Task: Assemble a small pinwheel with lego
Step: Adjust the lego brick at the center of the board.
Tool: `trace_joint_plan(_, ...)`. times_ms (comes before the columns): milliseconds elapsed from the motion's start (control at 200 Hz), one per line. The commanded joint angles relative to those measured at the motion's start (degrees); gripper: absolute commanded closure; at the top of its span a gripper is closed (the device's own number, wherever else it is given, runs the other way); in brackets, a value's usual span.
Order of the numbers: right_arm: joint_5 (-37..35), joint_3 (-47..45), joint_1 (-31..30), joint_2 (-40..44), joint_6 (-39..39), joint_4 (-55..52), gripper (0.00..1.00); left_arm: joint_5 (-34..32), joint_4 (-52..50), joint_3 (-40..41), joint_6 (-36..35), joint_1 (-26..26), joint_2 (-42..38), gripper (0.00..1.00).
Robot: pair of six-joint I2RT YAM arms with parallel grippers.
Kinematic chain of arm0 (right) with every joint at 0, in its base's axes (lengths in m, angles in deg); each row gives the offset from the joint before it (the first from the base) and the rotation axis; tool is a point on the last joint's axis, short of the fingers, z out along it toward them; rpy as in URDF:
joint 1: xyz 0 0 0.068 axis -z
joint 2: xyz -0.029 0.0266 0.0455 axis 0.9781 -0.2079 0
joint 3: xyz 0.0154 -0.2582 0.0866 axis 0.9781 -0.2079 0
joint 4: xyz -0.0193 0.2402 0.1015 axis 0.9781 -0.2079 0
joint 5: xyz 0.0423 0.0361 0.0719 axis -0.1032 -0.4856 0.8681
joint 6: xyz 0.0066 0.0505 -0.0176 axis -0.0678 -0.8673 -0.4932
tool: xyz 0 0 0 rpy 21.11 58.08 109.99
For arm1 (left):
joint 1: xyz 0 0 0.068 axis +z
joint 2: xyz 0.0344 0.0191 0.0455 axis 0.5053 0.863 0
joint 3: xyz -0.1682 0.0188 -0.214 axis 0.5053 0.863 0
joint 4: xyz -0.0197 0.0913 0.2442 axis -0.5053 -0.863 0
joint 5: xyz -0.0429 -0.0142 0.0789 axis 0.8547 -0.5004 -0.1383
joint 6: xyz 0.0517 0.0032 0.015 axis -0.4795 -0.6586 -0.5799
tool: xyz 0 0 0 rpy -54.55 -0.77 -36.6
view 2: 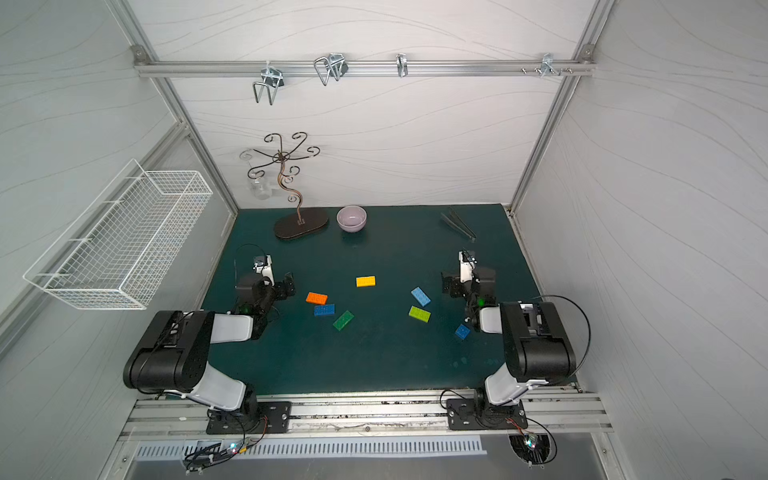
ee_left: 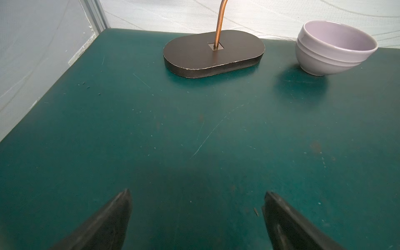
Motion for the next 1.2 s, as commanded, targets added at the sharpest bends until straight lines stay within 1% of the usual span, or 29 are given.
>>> trace_joint_plan(0,0.7,0.8,0.3,-0.5,-0.7,1.0,0.01,0.6,2.4,-1.7,-0.4,0.9,0.2,0.01)
trace_joint_plan(155,0.7,0.8,0.3,-0.5,-0.8,1.0,0.01,0.1,2.1,-2.5,-0.5,0.9,-0.3,0.01)
trace_joint_plan(200,0.6,0.8,0.4,-0.5,-0.8,1.0,0.01,0.4,-3.5,-4.6,-0.5,0.9,-2.1,0.01)
trace_joint_plan(250,-0.1,0.7,0.2,0.0,-1.3,1.2,0.01,0.4,-11.5,-8.9,-0.7,0.9,-3.6,0.01)
trace_joint_plan(325,0.9,2.3,0.2,3.5,-1.0,-4.5,0.01,0.4,-24.8,-15.8,-0.3,0.8,-4.6,0.01)
trace_joint_plan(390,1.6,4.5,0.2,7.3,-0.4,-11.4,0.01,-0.9,-32.0,-21.1,2.5,0.8,-5.5,0.01)
trace_joint_plan(500,1.2,7.5,-0.5,12.9,-0.4,-17.0,0.01,-2.0,-41.7,-29.6,5.9,0.7,-7.3,0.01)
trace_joint_plan(565,0.3,10.3,-1.3,15.4,-1.9,-20.9,0.01,-4.3,-51.6,-37.2,10.3,0.7,-7.4,0.01)
trace_joint_plan(650,-1.4,16.4,-2.2,17.8,-6.5,-29.1,0.01,-6.6,-65.4,-46.9,14.7,0.8,-6.9,0.01)
trace_joint_plan(700,-4.0,21.7,-2.7,18.7,-11.8,-36.5,0.01,-6.2,-70.9,-49.4,17.4,0.8,-7.8,0.01)
trace_joint_plan(730,-6.6,25.5,-3.1,18.6,-15.6,-42.4,0.01,-4.3,-71.4,-48.9,18.4,0.9,-9.1,0.01)
trace_joint_plan(770,-9.5,31.8,-3.2,18.2,-20.7,-52.3,0.01,0.8,-70.6,-47.9,20.0,1.0,-10.1,0.01)
trace_joint_plan(810,-10.6,38.1,-3.3,17.5,-23.0,-62.5,0.01,6.3,-69.1,-46.8,20.3,0.6,-10.3,0.01)
trace_joint_plan(845,-11.1,40.6,-3.6,17.1,-23.7,-66.2,0.01,8.5,-69.2,-46.1,20.3,-0.5,-10.2,0.01)
trace_joint_plan(870,-11.0,41.2,-3.7,17.2,-24.0,-67.3,0.01,9.0,-70.2,-45.9,19.1,-2.1,-9.8,0.01)
trace_joint_plan(925,-10.6,41.9,-3.6,17.5,-25.7,-68.9,0.01,6.1,-74.7,-46.9,14.6,-7.2,-7.9,0.05)
trace_joint_plan(996,-8.3,42.5,-3.9,17.0,-27.8,-71.1,0.01,4.5,-82.7,-48.5,8.3,-14.1,-4.4,0.15)
trace_joint_plan(1031,-7.7,42.9,-4.5,16.7,-29.0,-73.1,0.01,3.7,-85.9,-48.6,6.6,-17.4,-2.9,0.20)
trace_joint_plan(1066,-8.6,43.0,-5.6,16.6,-29.6,-75.4,0.01,3.4,-89.2,-48.8,5.3,-20.4,-1.7,0.24)
trace_joint_plan(1096,-9.2,43.0,-6.5,16.4,-30.5,-77.4,0.01,3.1,-90.6,-48.2,4.3,-22.8,-1.0,0.29)
trace_joint_plan(1146,-6.8,43.1,-7.1,15.7,-31.5,-80.1,0.01,2.7,-91.3,-46.2,2.6,-26.3,-0.4,0.33)
trace_joint_plan(1196,-5.1,43.2,-7.7,15.2,-31.8,-82.4,0.01,3.7,-91.3,-44.3,-0.3,-29.3,0.3,0.35)
